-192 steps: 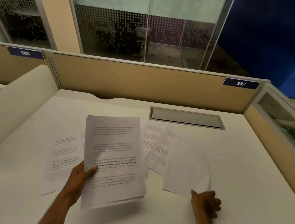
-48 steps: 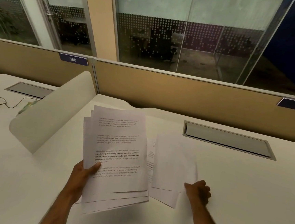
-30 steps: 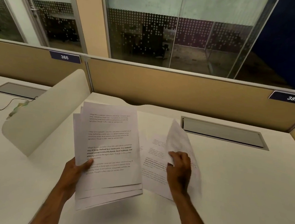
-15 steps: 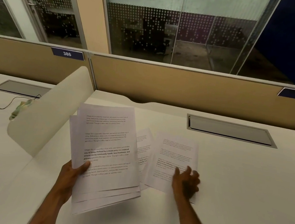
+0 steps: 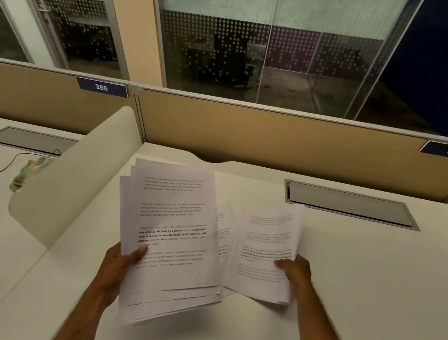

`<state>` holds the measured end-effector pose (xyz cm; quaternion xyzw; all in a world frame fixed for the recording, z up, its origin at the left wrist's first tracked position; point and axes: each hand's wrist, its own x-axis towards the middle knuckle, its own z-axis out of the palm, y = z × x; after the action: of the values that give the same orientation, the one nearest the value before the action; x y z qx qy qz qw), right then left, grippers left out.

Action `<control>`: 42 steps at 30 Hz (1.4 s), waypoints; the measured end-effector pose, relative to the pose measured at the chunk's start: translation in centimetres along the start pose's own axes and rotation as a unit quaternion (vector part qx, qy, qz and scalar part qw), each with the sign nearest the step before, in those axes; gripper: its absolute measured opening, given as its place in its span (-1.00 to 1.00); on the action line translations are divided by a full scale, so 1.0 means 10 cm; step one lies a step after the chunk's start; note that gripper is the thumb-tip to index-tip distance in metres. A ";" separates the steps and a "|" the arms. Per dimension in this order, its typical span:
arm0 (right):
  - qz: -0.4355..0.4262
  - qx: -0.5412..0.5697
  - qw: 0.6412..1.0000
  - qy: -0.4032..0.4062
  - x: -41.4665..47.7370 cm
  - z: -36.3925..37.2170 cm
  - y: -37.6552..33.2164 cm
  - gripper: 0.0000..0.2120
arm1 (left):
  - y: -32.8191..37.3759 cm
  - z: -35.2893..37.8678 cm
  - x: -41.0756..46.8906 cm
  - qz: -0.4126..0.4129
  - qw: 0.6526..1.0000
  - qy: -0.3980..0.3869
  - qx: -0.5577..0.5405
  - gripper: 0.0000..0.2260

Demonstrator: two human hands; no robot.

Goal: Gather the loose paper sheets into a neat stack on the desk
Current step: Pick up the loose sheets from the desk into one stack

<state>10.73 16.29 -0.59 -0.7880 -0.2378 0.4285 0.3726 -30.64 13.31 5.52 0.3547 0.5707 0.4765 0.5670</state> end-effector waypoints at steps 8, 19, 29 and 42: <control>-0.175 0.265 0.926 -0.203 -0.74 -0.79 -0.90 -0.62 | 0.06 0.08 0.07 0.001 0.999 -0.029 -0.014 -0.57; -0.131 0.115 0.962 -0.209 -1.13 0.49 -0.56 -0.54 | 0.12 0.40 -0.11 0.029 0.997 -0.075 0.004 -0.35; -0.167 0.077 0.966 -0.179 -1.17 0.80 -0.50 -0.41 | -0.04 0.47 -0.25 -0.004 0.999 -0.050 -0.009 -0.65; -0.150 -0.404 0.901 -0.055 -0.37 1.00 -0.21 -0.30 | 0.00 -0.59 -0.48 0.003 0.996 0.088 -0.002 -0.76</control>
<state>0.17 18.81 -0.67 -0.8010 -0.5260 0.2777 0.0681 -35.97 7.96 6.42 0.3120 0.6163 0.5089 0.5137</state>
